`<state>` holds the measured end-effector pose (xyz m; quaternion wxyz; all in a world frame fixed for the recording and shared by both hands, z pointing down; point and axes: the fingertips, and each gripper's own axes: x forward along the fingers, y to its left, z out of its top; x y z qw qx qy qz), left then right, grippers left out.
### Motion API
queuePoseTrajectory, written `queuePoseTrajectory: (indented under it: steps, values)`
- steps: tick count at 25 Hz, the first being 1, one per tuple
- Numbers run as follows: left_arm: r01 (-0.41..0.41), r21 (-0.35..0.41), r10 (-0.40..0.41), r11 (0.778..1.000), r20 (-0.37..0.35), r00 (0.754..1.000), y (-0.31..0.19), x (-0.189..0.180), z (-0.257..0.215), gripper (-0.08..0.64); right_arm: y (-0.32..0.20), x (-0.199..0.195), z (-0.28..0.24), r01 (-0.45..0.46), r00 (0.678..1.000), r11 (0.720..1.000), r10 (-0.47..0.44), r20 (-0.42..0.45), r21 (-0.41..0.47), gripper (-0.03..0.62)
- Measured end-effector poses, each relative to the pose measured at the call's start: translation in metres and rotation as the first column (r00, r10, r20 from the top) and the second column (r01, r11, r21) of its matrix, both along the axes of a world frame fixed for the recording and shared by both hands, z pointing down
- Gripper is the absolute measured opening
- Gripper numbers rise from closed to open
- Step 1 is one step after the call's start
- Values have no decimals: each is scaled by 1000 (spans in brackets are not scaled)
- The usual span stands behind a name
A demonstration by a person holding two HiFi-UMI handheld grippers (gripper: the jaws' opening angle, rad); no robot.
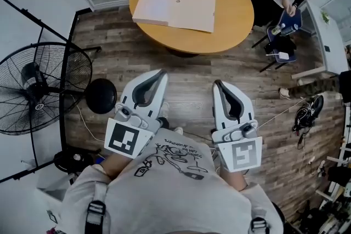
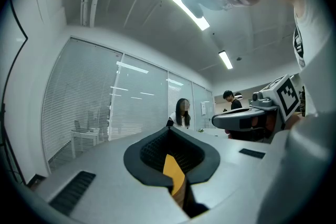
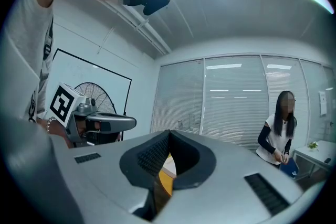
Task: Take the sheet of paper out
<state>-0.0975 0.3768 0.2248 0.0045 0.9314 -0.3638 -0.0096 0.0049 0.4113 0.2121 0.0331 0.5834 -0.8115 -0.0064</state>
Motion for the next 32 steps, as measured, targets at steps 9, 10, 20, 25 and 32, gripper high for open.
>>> queuePoseTrajectory:
  steps: [9, 10, 20, 25, 32]
  values:
    - [-8, -3, 8, 1000, -10, 1000, -49, -6, 4, 21, -47, -8, 3, -7, 1000, 1000, 7, -4, -6, 8]
    - [-12, -3, 12, 1000, -10, 1000, -54, -6, 3, 21, -52, -9, 3, -8, 1000, 1000, 8, -5, -7, 8]
    - [-37, -18, 36, 999, -43, 998, -108, -13, 2, 21, -105, -19, 6, -16, 1000, 1000, 15, -10, -12, 8]
    - [-38, -20, 36, 999, -92, 995, -133, -20, -2, 21, -130, -28, 9, -16, 1000, 1000, 16, -17, -24, 8]
    - [-46, -33, 43, 998, -89, 995, -159, -35, 6, 21, -156, -45, 12, -17, 1000, 999, 17, -17, -27, 8]
